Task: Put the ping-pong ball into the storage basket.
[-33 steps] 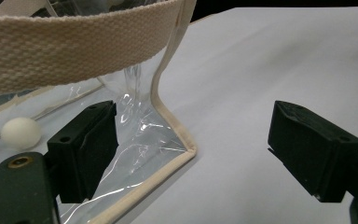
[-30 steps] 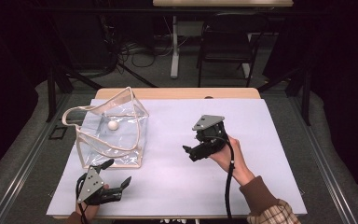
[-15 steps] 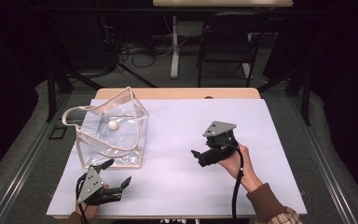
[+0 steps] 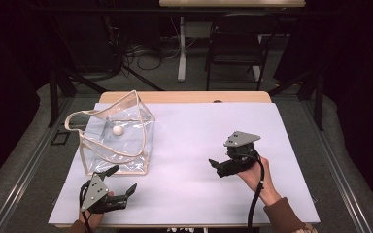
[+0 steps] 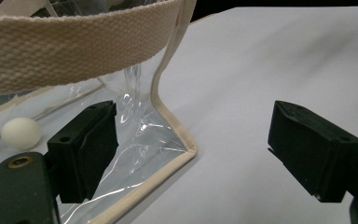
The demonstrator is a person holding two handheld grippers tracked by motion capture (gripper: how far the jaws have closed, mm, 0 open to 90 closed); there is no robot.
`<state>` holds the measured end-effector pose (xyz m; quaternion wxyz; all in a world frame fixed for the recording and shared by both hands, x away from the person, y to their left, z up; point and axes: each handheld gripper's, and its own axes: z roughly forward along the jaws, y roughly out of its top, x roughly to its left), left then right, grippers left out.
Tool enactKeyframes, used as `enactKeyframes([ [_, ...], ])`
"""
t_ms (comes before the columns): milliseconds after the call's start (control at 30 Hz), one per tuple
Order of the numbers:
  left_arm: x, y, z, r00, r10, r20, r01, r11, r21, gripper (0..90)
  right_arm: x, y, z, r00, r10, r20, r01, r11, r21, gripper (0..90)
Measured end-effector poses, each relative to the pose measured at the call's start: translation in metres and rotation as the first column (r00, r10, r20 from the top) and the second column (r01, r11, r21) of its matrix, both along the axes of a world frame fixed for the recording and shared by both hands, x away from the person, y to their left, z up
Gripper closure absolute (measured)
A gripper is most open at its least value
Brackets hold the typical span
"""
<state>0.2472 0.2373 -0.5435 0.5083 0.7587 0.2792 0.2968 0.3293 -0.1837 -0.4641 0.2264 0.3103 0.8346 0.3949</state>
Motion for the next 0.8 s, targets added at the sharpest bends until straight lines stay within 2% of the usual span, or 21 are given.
enactKeyframes([
  [500,0.000,0.000,0.000,1.0000,0.001,0.000,-0.001,1.0000,0.003,15.8,-0.013,-0.023,-0.020,0.9997,-0.024,-0.004,0.024,0.999,0.022,0.0],
  [800,0.000,0.000,0.000,1.0000,0.001,-0.001,-0.001,1.0000,0.003,15.8,-0.019,-0.031,-0.033,0.9989,-0.037,-0.028,0.037,0.999,0.018,0.0],
])
